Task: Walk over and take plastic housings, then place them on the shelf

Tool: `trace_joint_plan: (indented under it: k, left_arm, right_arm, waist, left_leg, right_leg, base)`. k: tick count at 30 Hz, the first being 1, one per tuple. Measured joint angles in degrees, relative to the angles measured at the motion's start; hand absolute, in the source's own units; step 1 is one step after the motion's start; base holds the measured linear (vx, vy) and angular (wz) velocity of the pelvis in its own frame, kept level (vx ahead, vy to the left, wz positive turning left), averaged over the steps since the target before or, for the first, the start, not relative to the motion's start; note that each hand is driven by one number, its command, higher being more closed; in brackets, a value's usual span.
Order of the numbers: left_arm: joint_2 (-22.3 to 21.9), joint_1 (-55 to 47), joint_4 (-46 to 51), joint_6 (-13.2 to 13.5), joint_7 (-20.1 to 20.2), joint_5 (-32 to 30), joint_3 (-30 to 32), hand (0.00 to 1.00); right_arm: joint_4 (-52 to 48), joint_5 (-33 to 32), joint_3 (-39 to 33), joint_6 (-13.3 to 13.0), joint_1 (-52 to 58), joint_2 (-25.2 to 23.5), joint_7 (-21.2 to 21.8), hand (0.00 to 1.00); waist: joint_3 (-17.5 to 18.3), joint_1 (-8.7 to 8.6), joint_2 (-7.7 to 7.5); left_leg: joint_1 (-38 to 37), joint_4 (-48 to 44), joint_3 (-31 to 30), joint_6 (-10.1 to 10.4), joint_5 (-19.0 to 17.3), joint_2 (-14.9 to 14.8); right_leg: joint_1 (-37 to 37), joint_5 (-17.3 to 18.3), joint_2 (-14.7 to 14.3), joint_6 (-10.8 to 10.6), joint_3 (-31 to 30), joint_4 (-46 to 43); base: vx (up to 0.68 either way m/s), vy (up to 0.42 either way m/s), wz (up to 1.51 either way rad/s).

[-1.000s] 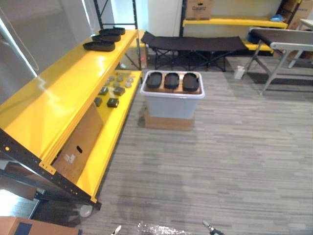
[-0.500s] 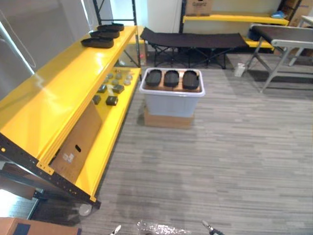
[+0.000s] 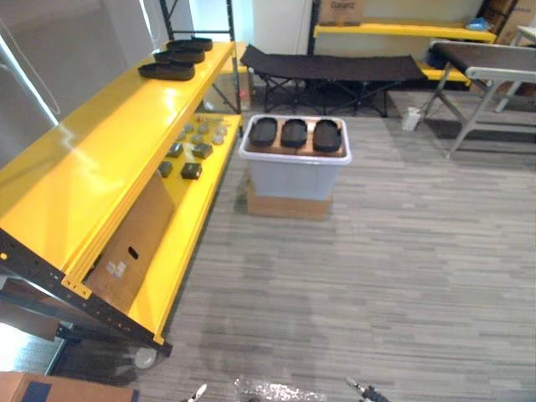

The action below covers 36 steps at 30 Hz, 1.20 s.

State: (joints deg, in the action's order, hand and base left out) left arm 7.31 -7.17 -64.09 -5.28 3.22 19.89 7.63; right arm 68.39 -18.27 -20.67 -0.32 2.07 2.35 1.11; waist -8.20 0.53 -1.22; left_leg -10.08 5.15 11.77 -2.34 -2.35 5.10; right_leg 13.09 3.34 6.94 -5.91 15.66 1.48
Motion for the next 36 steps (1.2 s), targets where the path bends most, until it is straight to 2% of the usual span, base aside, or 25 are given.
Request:
trace_joint_plan:
  k: [3,6,10,12,13,17,21,24,27,30,36]
  left_arm:
    - [0.04,0.0,0.06,0.18,-0.2,0.11,-0.07,0.0]
    - [0.07,0.04,0.17,0.36,-0.29,0.09,-0.16,0.0]
    - [0.76,1.09,1.5,0.43,-0.42,-0.17,-1.59,0.0]
    - [1.17,5.22,2.8,1.18,-0.45,-0.15,-2.3,0.0]
    - [1.28,7.23,2.81,1.54,-0.66,-0.09,-2.62,0.0]
    - [0.89,9.51,3.99,1.89,-0.68,0.11,-4.69,0.0]
    - [0.82,10.79,4.96,2.85,-1.18,-0.07,-5.65,0.0]
    - [0.77,11.32,4.94,2.78,-2.8,-0.1,-6.14,0.0]
    - [1.13,11.31,4.94,2.81,-3.35,-0.22,-6.15,0.0]
    - [1.07,11.17,4.9,3.01,-4.79,-0.7,-6.21,0.0]
    - [1.04,10.85,4.91,5.51,-5.68,-2.45,-6.48,0.0]
  right_arm:
    - [-0.06,-0.05,0.01,-0.08,0.0,-0.01,0.14,0.0]
    - [-0.47,-0.01,0.0,-1.35,0.39,-0.02,0.18,0.0]
    - [-2.12,1.19,0.68,-2.12,-1.01,0.24,0.14,0.0]
    - [-2.78,1.19,1.17,-4.19,-4.19,0.67,-0.13,0.0]
    - [-3.04,1.13,2.34,-5.09,-6.09,1.01,-0.19,0.0]
    - [-6.03,1.14,4.91,-6.18,-7.1,1.09,-0.01,0.0]
    - [-6.62,-0.16,7.18,-3.0,-7.07,1.07,1.51,0.0]
    - [-6.57,-1.45,7.43,-1.3,-7.24,0.84,2.47,0.0]
    - [-6.45,-1.72,7.46,-0.99,-7.23,0.7,3.58,0.0]
    - [-6.28,-2.32,8.31,-0.79,-7.34,0.65,4.18,0.0]
    - [-4.74,-3.44,9.54,1.81,-6.91,-0.07,6.08,0.0]
  waist:
    - [-0.31,0.02,0.02]
    - [-0.54,0.05,0.01]
    - [-1.38,0.14,-0.15]
    - [-5.01,0.33,0.0]
    - [-7.38,0.33,-0.45]
    - [-8.62,0.52,-2.08]
    - [-8.96,0.74,-2.22]
    - [-10.56,1.28,-1.24]
    - [-11.15,1.85,-1.74]
    - [-11.35,2.03,-2.1]
    - [-11.44,2.07,-2.25]
  left_leg:
    - [0.02,-0.01,-0.05,-0.16,0.09,0.07]
    - [0.07,-0.02,-0.11,-0.27,0.1,0.1]
    - [4.3,-0.68,-0.04,-0.26,0.09,-0.08]
    - [10.25,-6.54,-0.24,-0.94,-0.91,-0.48]
    - [11.55,-7.79,-0.26,-1.09,-1.1,-0.65]
    - [12.18,-7.75,-0.13,-1.4,-1.69,-0.37]
    - [13.52,-11.16,-0.01,-1.83,-3.69,-0.53]
    - [14.31,-16.44,-0.06,-1.5,-6.59,-2.1]
    - [14.93,-19.18,-0.24,-0.46,-7.81,-3.01]
    - [15.34,-20.04,-0.34,-0.97,-8.35,-3.3]
    - [15.23,-21.27,-0.39,-0.96,-8.6,-3.52]
  right_leg:
    - [-0.01,0.0,0.09,-0.01,-0.02,-0.25]
    - [-0.34,0.3,0.2,-0.11,-0.05,-1.0]
    - [-5.96,1.08,0.51,-0.06,-0.35,-4.35]
    - [-9.93,0.65,0.93,0.21,-0.15,-6.12]
    - [-10.68,0.2,0.92,0.21,-0.18,-6.15]
    - [-11.45,0.0,1.18,0.1,-0.76,-6.08]
    - [-11.64,0.03,1.24,0.05,-1.48,-6.49]
    - [-11.14,0.03,0.48,0.05,-1.61,-8.77]
    - [-11.04,0.02,0.1,0.06,-1.62,-10.09]
    - [-11.06,0.02,-0.12,0.06,-1.6,-10.22]
    - [-10.8,0.12,-0.15,0.21,-1.63,-10.85]
  base:
    - [0.0,0.0,0.0]
    - [0.0,0.0,0.0]
    - [-0.03,0.009,0.0]
    - [-0.06,0.017,0.14]
    - [-0.07,0.017,0.04]
    - [0.0,0.028,-0.05]
    - [0.09,0.021,-0.03]
    - [0.08,0.003,0.01]
    - [0.02,0.001,0.04]
    - [0.0,0.004,0.03]
    - [-0.05,0.009,-0.02]
